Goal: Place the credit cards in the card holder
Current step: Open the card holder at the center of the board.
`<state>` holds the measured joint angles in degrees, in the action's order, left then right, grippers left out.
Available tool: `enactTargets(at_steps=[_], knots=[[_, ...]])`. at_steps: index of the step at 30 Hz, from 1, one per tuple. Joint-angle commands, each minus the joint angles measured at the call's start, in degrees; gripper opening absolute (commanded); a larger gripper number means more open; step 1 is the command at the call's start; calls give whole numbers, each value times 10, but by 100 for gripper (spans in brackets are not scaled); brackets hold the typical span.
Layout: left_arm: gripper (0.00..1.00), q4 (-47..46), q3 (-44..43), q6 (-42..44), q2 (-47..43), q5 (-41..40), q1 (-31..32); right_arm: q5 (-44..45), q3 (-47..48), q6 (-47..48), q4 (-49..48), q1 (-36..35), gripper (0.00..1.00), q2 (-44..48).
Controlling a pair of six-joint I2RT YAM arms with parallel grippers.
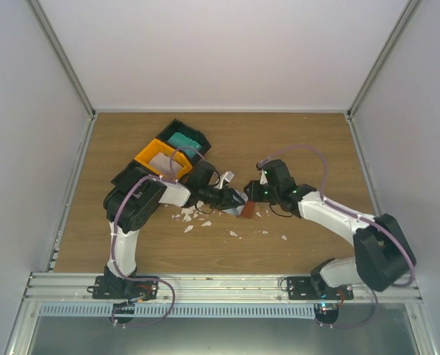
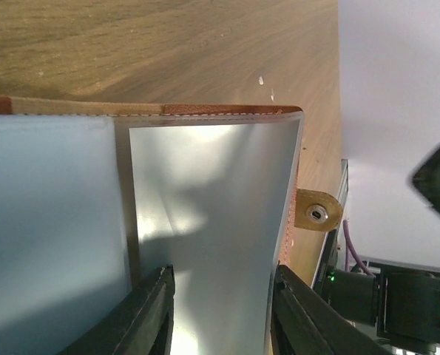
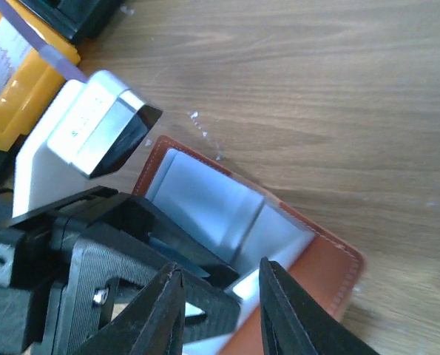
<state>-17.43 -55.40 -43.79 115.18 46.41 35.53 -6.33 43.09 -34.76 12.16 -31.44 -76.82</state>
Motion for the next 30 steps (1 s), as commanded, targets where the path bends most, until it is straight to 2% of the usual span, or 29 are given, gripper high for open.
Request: enactTargets(at_steps=[1, 8, 14, 21, 25, 30], knots=[[36, -39, 13, 8, 12, 8, 5, -52, 20, -30, -33, 8, 28, -65], [35, -46, 37, -1, -6, 7, 5, -74, 15, -64, -27, 31, 20, -127], [38, -45, 50, -16, -49, 16, 4, -3, 13, -58, 53, 32, 21, -127], [40, 13, 31, 1, -107, -17, 4, 80, 53, -26, 117, 32, 32, -110], [40, 48, 13, 21, -99, -32, 4, 59, 71, -1, 95, 32, 36, -76], [38, 25, 8, 9, -63, -5, 4, -3, 82, 9, 55, 32, 39, -49]])
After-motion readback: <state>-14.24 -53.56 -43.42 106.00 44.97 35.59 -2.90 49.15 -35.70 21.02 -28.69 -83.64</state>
